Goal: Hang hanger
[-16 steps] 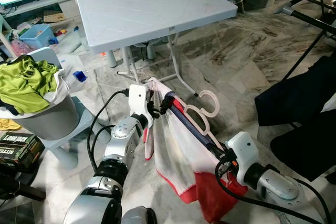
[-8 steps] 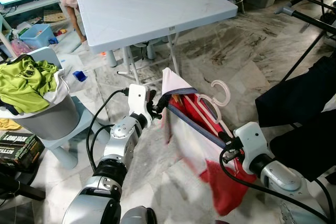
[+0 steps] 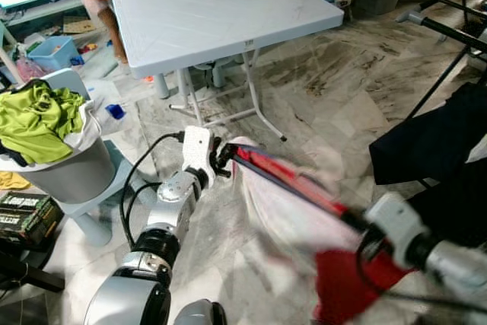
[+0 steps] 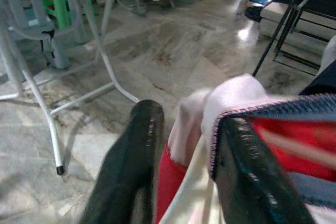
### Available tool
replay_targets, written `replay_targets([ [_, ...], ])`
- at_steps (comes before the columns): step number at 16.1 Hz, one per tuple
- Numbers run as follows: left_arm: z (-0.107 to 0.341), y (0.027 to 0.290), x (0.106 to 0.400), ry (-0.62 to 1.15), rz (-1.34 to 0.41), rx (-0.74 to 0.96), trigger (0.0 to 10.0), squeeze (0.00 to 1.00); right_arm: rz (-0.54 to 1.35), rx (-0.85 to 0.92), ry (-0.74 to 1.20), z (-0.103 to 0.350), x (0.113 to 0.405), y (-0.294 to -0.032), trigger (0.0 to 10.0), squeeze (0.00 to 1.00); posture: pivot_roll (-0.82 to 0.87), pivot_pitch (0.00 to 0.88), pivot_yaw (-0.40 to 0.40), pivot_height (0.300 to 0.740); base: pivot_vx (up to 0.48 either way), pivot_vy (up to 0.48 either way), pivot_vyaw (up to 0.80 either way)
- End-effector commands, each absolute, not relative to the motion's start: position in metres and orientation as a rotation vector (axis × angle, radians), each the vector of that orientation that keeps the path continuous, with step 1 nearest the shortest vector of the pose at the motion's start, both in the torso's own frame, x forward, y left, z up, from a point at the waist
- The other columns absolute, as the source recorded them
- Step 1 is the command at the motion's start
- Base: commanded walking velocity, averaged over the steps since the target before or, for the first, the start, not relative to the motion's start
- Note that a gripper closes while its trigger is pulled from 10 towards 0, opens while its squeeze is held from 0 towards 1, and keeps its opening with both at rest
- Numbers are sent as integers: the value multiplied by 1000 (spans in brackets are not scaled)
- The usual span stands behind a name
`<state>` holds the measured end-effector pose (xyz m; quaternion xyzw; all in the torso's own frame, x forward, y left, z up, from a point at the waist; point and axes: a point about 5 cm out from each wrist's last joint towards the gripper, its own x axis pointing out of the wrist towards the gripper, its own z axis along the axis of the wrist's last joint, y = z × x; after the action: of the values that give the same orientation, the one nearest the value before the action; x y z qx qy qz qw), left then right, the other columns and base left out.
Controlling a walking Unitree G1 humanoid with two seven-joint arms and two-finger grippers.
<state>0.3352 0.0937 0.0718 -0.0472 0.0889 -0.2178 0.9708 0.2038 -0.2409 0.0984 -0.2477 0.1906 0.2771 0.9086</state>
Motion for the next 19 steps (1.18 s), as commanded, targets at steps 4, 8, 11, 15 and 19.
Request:
replay_targets([
  [4, 79, 126, 344, 140, -288, -75, 0, 0, 513, -665, 544, 95, 192, -287, 10000, 0, -163, 0, 85, 740, 0, 0, 0],
  [8, 76, 129, 343, 155, -277, -67, 0, 0, 653, -776, 691, 96, 176, -308, 10000, 0, -168, 0, 88, 740, 0, 0, 0],
  [11, 67, 132, 339, 190, -264, -64, 0, 0, 683, -784, 714, 93, 173, -311, 10000, 0, -170, 0, 84, 740, 0, 0, 0],
  [15, 54, 142, 331, 228, -240, -47, 0, 0, 677, -730, 723, 93, 168, -323, 10000, 0, -164, 0, 58, 740, 0, 0, 0],
  [19, 60, 141, 336, 212, -233, -52, 0, 0, 675, -715, 659, 96, 179, -320, 10000, 0, -158, 0, 92, 740, 0, 0, 0],
])
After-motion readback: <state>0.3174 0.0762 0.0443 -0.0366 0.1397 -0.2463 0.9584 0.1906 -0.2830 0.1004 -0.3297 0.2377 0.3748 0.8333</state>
